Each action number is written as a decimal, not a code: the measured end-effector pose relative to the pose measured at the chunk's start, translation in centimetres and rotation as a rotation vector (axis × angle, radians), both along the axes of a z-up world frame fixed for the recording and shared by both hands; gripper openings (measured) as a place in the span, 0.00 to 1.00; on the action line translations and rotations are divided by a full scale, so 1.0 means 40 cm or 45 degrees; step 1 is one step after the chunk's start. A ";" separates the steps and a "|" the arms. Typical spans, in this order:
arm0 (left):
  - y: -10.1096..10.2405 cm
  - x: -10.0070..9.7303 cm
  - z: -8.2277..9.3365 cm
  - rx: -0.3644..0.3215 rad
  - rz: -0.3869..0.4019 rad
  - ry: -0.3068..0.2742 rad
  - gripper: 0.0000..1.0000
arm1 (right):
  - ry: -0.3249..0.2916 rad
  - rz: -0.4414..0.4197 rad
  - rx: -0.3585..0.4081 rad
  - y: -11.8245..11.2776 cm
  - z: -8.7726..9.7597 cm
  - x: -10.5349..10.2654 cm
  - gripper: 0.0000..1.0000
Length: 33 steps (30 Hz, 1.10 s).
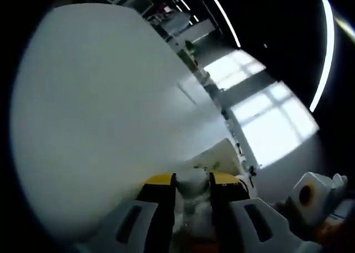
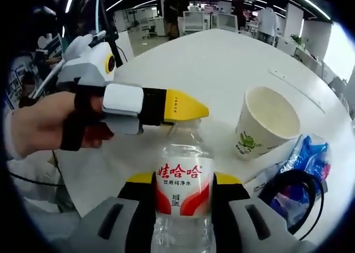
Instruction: Arrange the tabletop items into an orderly group along one side of the table until the central work area is clear of visible clutter.
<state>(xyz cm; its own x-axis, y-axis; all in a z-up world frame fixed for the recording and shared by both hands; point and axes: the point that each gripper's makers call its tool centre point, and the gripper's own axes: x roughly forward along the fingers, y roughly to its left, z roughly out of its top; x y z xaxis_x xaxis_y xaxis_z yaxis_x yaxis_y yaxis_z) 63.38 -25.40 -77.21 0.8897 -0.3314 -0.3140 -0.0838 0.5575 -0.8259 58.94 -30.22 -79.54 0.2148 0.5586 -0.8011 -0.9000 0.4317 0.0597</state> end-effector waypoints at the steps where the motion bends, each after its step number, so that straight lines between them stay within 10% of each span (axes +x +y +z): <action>1: 0.000 -0.002 0.006 0.008 -0.002 -0.009 0.20 | -0.002 -0.003 0.007 0.000 0.003 -0.003 0.35; 33: 0.044 0.005 0.254 0.684 -0.138 -0.485 0.19 | -0.153 -0.103 0.270 0.100 0.120 0.017 0.34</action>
<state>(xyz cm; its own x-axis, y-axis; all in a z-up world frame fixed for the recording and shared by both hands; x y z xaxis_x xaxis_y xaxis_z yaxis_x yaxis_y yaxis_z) 63.58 -23.64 -67.03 0.9417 -0.3101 -0.1309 0.2382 0.8887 -0.3918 59.64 -26.20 -74.75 0.3522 0.6887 -0.6337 -0.8693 0.4916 0.0512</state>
